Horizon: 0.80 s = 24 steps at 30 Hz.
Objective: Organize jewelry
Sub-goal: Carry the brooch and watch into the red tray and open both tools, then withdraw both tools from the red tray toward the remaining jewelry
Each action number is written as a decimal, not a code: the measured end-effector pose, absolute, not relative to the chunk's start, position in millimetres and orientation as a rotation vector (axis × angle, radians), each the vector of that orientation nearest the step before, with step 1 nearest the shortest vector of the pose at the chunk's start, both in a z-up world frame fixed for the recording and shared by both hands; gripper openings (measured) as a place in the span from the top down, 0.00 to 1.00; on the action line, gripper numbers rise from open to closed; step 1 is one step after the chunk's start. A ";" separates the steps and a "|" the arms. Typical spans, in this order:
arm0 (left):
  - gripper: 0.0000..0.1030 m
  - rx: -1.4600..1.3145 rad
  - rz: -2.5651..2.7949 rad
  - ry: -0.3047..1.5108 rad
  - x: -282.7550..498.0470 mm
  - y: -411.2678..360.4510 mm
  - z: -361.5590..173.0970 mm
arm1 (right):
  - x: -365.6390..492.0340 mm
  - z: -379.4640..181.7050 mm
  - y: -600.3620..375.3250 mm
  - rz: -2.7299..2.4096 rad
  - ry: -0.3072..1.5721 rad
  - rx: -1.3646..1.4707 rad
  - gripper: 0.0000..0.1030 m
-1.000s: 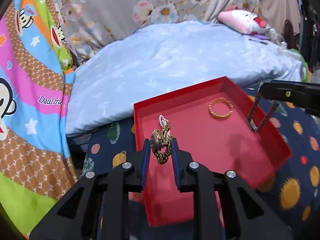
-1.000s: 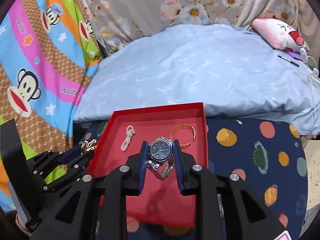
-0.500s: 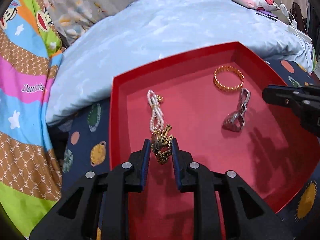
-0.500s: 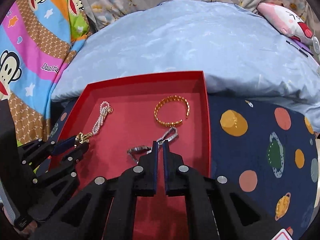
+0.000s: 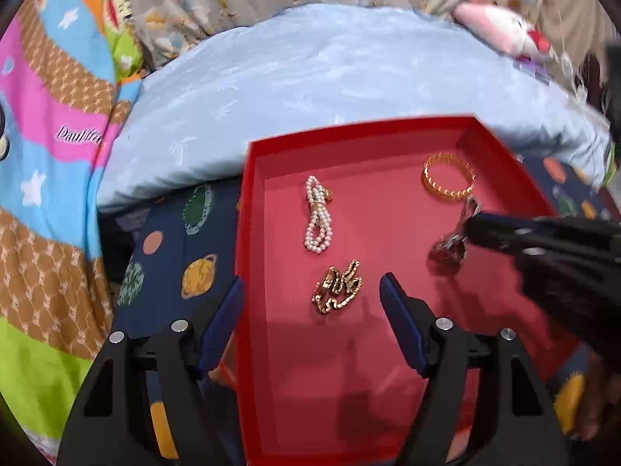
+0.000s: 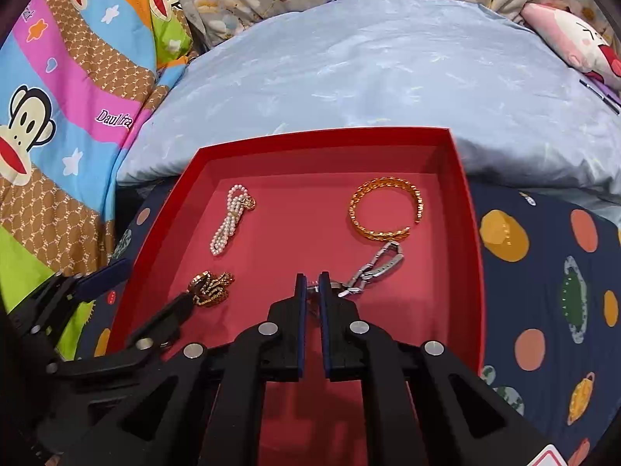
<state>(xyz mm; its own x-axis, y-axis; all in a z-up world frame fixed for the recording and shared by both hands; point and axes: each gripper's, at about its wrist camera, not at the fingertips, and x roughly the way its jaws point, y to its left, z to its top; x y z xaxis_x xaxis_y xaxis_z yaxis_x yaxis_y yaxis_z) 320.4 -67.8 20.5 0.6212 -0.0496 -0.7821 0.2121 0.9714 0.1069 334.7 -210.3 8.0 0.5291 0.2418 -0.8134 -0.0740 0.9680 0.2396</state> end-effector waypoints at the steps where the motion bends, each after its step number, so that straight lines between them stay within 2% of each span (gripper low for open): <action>1: 0.32 0.193 -0.132 0.868 315.5 -63.8 25.6 | 336.4 7.4 -207.3 0.194 0.998 0.182 0.93; 12: 0.29 -0.001 -0.085 0.857 285.8 -2.4 45.8 | 336.2 -8.5 -190.8 0.211 1.066 0.109 0.94; 16: 0.29 -0.005 -0.084 0.868 270.0 3.8 42.0 | 329.1 -17.9 -210.9 0.153 1.085 0.125 0.94; 17: 0.28 -0.004 -0.084 0.871 267.4 3.7 40.8 | 327.5 -17.8 -215.3 0.143 1.080 0.128 0.98; 24: 0.28 0.010 -0.112 0.894 246.0 -5.7 31.1 | 312.2 -1.7 -222.8 0.116 1.030 0.128 0.96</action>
<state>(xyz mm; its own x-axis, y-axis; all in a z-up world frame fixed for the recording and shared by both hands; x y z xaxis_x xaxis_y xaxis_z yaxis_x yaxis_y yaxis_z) 246.0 -5.7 31.1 0.6210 -0.0937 -0.7782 0.1020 0.9940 -0.0383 312.2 -222.8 -1.7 0.5095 0.1561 -0.8462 -0.0357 0.9864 0.1605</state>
